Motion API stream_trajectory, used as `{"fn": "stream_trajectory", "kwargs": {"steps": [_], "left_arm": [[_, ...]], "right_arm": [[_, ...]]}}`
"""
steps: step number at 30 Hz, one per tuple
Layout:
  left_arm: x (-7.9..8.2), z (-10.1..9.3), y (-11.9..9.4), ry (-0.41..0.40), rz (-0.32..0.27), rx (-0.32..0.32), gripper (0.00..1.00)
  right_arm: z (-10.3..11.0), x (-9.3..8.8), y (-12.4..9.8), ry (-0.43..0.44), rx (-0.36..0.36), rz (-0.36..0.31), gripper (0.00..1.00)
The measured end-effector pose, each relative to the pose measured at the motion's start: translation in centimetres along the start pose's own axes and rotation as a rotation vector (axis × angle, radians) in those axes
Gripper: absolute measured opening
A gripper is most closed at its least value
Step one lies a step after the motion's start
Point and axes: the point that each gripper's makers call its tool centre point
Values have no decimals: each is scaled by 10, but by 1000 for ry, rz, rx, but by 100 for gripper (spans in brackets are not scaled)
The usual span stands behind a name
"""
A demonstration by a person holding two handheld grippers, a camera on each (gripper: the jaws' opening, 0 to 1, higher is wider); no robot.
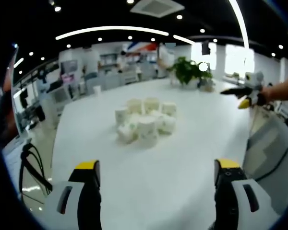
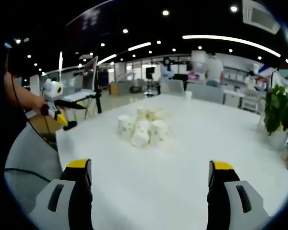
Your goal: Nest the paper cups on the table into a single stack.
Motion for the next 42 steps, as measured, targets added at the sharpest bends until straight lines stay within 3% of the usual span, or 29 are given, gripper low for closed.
{"fn": "stream_trajectory", "kwargs": {"steps": [8, 12, 18, 42], "left_arm": [[-6, -4, 7, -10, -14, -5, 98], [-12, -3, 13, -69, -7, -4, 96], [-17, -4, 25, -92, -2, -14, 96], [10, 1, 78, -39, -18, -71, 88]], "right_arm": [[-2, -3, -5, -5, -1, 13, 100], [-5, -4, -8, -4, -9, 12, 100], [-8, -6, -10, 1, -20, 15, 100], [5, -6, 5, 8, 23, 29, 100]]}}
Point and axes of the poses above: the point that each gripper's makers call its tool centre point, and the gripper's own axes: y roughly forward along the fingers, z roughly to its left, x roughly out of its top, and after that the axes turned 10 degrees about y, right-handed
